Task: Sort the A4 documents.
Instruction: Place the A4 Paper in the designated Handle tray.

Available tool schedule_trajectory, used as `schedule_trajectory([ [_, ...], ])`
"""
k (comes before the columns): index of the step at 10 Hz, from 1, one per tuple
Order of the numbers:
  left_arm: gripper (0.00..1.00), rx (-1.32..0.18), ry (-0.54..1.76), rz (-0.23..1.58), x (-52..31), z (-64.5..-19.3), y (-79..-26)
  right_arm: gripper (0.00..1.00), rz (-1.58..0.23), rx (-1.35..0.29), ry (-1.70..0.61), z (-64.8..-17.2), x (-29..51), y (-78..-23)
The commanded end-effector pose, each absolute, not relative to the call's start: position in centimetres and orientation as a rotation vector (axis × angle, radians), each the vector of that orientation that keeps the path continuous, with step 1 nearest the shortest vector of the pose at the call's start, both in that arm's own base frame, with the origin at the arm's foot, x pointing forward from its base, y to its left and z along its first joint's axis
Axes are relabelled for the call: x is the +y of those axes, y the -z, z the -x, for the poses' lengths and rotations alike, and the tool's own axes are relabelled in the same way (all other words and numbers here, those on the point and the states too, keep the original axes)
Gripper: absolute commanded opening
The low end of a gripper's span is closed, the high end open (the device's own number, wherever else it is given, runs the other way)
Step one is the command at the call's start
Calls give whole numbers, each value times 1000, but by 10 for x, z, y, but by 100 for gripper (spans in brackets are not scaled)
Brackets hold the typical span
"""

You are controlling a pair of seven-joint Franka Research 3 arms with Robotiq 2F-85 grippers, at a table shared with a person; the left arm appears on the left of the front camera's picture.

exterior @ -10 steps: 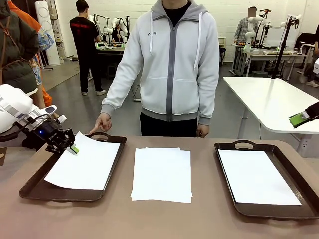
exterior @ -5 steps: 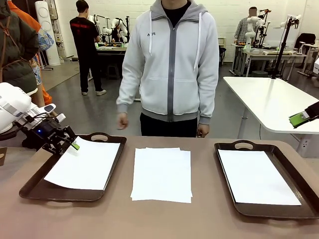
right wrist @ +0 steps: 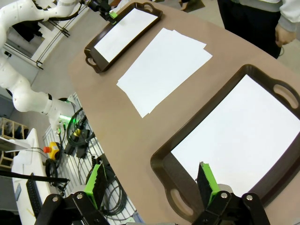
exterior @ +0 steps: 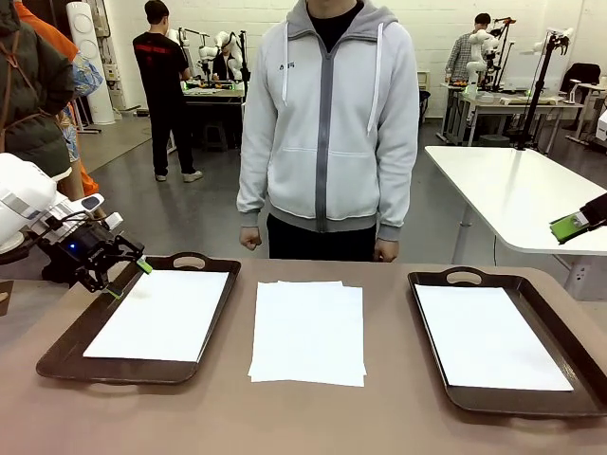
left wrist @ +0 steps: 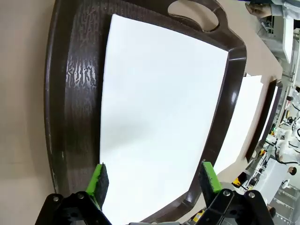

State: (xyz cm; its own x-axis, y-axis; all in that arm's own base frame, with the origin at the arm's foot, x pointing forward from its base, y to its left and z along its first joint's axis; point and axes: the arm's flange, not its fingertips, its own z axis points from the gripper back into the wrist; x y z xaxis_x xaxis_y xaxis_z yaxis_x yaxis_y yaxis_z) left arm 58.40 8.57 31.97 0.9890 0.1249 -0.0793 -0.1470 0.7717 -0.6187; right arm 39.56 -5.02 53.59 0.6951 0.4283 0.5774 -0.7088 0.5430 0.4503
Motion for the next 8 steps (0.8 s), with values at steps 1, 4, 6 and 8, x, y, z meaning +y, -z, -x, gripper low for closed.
schedule_trajectory([
  [1,100,31,-159,641,87,-577,-326,100,-730,-432,-705,-396,-50,-535],
  [4,100,0,-206,648,84,-573,-336,100,-730,-432,-705,-396,-50,-535],
  [6,100,14,-158,658,89,-581,-330,100,-730,-432,-705,-396,-50,-535],
  [8,100,14,-158,658,89,-581,-330,100,-730,-432,-705,-396,-50,-535],
])
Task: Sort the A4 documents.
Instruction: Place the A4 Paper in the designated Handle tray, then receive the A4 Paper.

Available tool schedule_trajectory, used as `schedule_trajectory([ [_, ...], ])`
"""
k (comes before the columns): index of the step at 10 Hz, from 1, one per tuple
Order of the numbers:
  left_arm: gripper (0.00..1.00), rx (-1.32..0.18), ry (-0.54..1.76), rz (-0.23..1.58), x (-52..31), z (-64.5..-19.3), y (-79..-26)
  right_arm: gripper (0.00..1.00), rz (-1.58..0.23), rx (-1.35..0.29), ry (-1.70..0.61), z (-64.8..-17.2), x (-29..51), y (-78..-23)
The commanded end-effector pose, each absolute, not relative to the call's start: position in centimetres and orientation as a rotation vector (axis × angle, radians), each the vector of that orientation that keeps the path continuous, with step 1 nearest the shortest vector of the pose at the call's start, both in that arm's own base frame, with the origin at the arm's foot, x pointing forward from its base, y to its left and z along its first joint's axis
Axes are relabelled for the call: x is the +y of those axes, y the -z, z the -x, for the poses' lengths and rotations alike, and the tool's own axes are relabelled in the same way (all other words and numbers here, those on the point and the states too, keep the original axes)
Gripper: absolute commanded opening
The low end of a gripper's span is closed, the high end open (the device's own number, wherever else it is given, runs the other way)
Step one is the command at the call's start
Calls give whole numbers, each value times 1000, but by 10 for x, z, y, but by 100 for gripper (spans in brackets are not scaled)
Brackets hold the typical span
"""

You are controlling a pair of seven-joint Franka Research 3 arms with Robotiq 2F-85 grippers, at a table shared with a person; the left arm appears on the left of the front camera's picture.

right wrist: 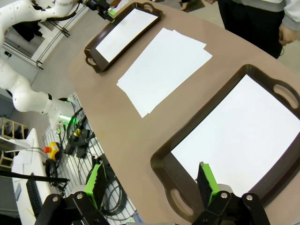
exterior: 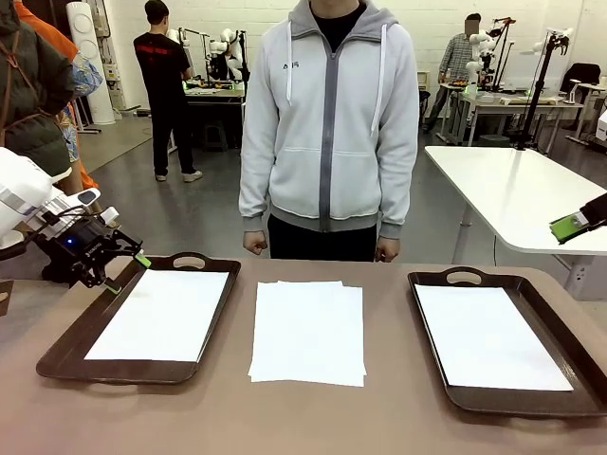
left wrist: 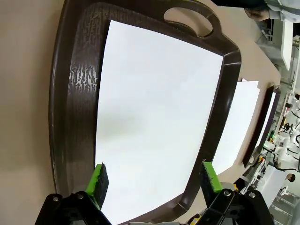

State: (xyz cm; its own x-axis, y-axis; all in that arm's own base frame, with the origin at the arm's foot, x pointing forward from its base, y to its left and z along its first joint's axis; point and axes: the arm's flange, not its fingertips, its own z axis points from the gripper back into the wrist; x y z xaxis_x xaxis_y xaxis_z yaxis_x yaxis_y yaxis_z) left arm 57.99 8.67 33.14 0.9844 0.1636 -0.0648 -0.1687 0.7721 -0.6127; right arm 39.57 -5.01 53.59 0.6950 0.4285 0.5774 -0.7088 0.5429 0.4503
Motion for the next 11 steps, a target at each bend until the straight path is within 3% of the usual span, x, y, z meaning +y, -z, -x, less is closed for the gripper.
schedule_trajectory([
  [1,100,14,-158,658,89,-581,-330,100,-730,-432,-705,-396,-50,-535],
  [9,100,10,-180,664,87,-580,-330,100,-730,-432,-705,-396,-50,-535],
  [11,100,3,53,564,15,-590,-372,100,-730,-432,-705,-396,-50,-535],
])
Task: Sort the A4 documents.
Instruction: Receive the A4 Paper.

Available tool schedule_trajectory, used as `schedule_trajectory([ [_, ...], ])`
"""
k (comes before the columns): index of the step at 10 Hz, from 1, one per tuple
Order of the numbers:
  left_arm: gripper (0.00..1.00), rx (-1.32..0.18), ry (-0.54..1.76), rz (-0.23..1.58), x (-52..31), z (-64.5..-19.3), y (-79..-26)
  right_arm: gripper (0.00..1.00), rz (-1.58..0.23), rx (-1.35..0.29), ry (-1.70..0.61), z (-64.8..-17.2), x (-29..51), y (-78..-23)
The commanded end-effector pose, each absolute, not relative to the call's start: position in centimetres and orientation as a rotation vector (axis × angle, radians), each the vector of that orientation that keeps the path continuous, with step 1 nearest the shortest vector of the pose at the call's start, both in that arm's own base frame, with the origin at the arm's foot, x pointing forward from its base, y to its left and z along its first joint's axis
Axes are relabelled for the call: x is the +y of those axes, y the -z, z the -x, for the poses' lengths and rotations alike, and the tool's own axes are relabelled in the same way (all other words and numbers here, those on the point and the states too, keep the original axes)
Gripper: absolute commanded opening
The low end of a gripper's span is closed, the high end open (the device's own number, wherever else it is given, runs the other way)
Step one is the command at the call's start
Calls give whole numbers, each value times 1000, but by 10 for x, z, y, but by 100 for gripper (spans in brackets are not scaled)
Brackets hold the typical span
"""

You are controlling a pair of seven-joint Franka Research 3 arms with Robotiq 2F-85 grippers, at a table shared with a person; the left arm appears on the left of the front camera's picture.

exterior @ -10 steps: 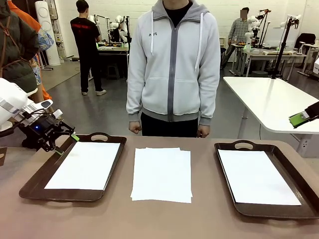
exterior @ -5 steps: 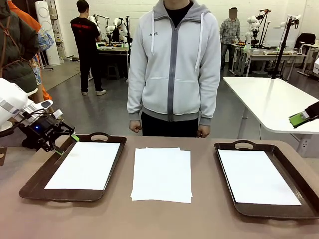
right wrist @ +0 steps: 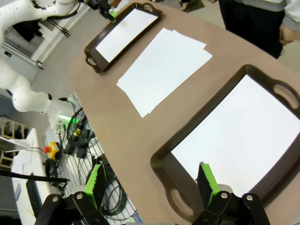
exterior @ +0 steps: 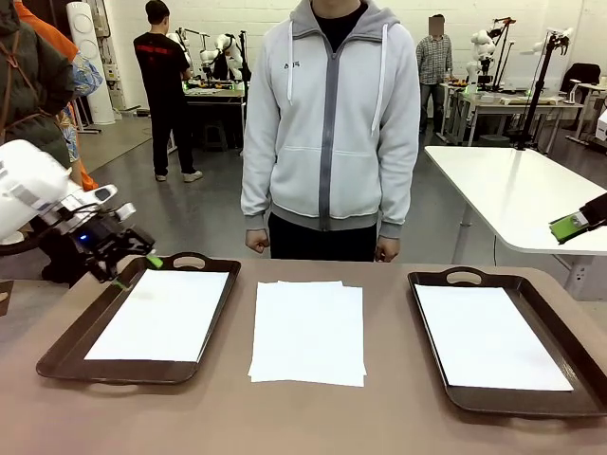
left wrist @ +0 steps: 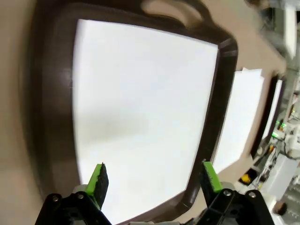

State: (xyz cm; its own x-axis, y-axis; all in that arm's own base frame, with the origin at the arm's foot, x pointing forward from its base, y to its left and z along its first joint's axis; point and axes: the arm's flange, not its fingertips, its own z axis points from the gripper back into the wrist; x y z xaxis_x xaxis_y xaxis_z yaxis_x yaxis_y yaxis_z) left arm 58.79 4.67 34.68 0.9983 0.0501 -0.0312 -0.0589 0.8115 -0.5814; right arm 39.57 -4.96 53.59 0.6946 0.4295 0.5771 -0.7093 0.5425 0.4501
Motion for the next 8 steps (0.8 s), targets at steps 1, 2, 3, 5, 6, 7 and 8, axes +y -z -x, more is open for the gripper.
schedule_trajectory([
  [1,100,-112,249,570,-17,-575,-417,100,-730,-432,-705,-396,-50,-535],
  [2,100,-188,340,573,-24,-564,-446,100,-730,-432,-705,-396,-50,-535],
  [3,100,-262,402,610,-22,-549,-469,100,-730,-432,-705,-396,-50,-535],
  [5,100,-417,531,749,2,-515,-510,100,-730,-432,-705,-396,-50,-535],
  [6,100,-546,565,711,18,-503,-520,100,-730,-432,-705,-396,-50,-535],
  [7,100,-622,606,758,33,-491,-534,100,-730,-432,-705,-396,-50,-535],
  [8,100,-657,653,763,40,-478,-546,100,-730,-432,-705,-396,-50,-535],
])
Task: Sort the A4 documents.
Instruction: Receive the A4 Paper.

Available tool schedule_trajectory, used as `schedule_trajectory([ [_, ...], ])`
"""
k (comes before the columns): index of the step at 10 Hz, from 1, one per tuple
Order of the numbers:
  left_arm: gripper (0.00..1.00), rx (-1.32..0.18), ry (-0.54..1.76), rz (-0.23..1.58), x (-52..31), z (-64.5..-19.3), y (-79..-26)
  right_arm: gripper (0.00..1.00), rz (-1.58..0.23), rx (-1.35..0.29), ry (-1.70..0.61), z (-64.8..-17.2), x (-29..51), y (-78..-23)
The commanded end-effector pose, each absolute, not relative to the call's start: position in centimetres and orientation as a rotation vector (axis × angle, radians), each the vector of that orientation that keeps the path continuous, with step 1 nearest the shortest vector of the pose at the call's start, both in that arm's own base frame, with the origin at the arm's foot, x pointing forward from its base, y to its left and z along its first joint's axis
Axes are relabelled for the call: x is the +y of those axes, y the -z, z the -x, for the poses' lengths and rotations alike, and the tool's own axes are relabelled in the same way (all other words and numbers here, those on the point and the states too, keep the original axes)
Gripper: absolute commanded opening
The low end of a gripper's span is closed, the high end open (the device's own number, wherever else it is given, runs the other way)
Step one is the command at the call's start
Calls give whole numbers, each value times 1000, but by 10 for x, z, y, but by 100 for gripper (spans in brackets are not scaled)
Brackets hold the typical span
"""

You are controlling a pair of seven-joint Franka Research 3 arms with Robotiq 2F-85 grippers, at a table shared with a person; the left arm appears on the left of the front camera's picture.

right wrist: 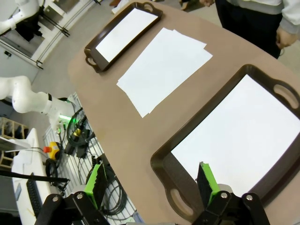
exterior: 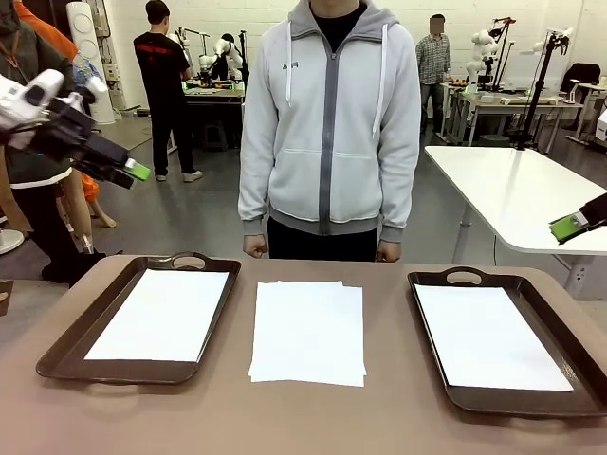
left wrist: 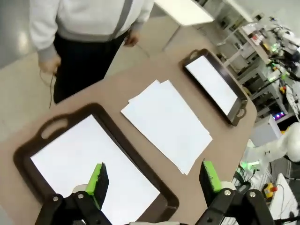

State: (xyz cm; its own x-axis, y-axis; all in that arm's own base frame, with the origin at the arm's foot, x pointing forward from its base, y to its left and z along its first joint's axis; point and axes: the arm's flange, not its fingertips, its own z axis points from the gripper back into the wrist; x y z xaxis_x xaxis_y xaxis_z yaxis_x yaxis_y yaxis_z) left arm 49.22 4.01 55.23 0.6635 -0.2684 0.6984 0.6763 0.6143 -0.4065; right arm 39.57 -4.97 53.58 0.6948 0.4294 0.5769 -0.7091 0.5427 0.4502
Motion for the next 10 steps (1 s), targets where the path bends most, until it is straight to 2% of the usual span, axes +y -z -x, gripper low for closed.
schedule_trajectory([
  [1,100,-684,649,741,38,-469,-554,100,-730,-432,-705,-396,-50,-535],
  [4,100,-797,729,590,-1,-444,-570,100,-730,-432,-705,-396,-50,-535],
  [6,100,-749,754,574,-12,-443,-571,100,-730,-432,-705,-396,-50,-535],
  [8,100,-750,602,616,-14,-450,-568,100,-730,-432,-705,-396,-50,-535],
  [10,100,-643,492,669,-18,-454,-562,100,-730,-432,-705,-396,-50,-535],
])
